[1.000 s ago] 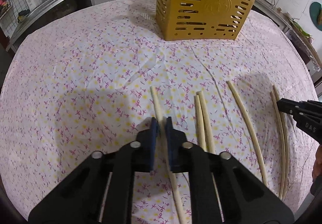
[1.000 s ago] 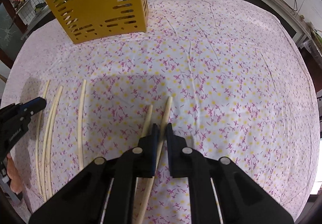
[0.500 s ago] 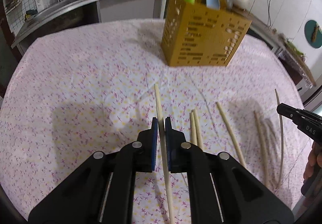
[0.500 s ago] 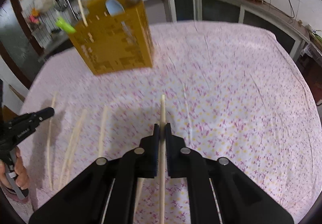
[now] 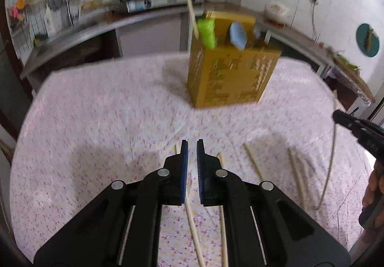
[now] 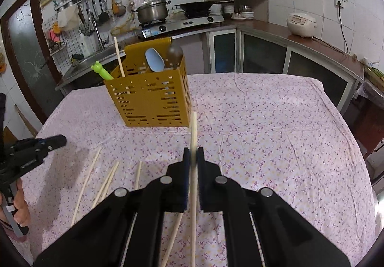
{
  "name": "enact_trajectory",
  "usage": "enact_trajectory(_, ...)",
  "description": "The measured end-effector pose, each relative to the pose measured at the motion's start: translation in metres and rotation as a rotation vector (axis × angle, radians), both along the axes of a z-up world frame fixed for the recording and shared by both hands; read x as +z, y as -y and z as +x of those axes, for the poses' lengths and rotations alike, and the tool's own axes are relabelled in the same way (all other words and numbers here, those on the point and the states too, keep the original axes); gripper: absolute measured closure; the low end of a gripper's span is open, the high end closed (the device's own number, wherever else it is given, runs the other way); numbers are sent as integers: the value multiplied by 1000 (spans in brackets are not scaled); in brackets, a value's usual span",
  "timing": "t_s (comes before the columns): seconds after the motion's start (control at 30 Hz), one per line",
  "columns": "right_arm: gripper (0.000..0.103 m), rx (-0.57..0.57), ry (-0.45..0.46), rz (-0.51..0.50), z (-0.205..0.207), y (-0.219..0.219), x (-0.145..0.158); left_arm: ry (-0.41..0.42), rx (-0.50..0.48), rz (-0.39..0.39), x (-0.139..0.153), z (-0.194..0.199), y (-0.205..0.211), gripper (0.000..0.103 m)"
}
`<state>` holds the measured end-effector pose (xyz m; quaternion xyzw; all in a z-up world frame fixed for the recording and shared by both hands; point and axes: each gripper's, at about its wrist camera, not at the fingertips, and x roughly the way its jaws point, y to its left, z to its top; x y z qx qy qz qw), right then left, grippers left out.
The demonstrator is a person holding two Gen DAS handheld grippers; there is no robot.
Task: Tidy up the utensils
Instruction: 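Lift the chopstick with the right tool while the left tool lifts its chopstick, then carry both held chopsticks upright over the yellow holder with both tools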
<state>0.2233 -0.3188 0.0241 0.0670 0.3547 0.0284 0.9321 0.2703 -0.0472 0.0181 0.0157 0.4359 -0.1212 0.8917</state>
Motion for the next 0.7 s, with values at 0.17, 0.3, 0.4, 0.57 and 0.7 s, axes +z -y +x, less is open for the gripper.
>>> enact_trajectory(0.17, 97, 7, -46, 11, 6, 1, -21, -169, 40, 17, -44, 25, -7, 97)
enact_trajectory(0.3, 97, 6, -82, 24, 13, 4, -36, -234, 57, 10, -64, 36, -10, 97)
enact_trajectory(0.4, 97, 5, -96, 24, 17, 5, -42, -242, 71, 20, -72, 41, -10, 96)
enact_trajectory(0.57, 97, 2, -111, 23, 21, 5, -48, -256, 59, 37, -76, 48, -3, 81)
enact_trajectory(0.7, 97, 0, -115, 21, 23, 4, -50, -265, 49, 75, -78, 56, 4, 79)
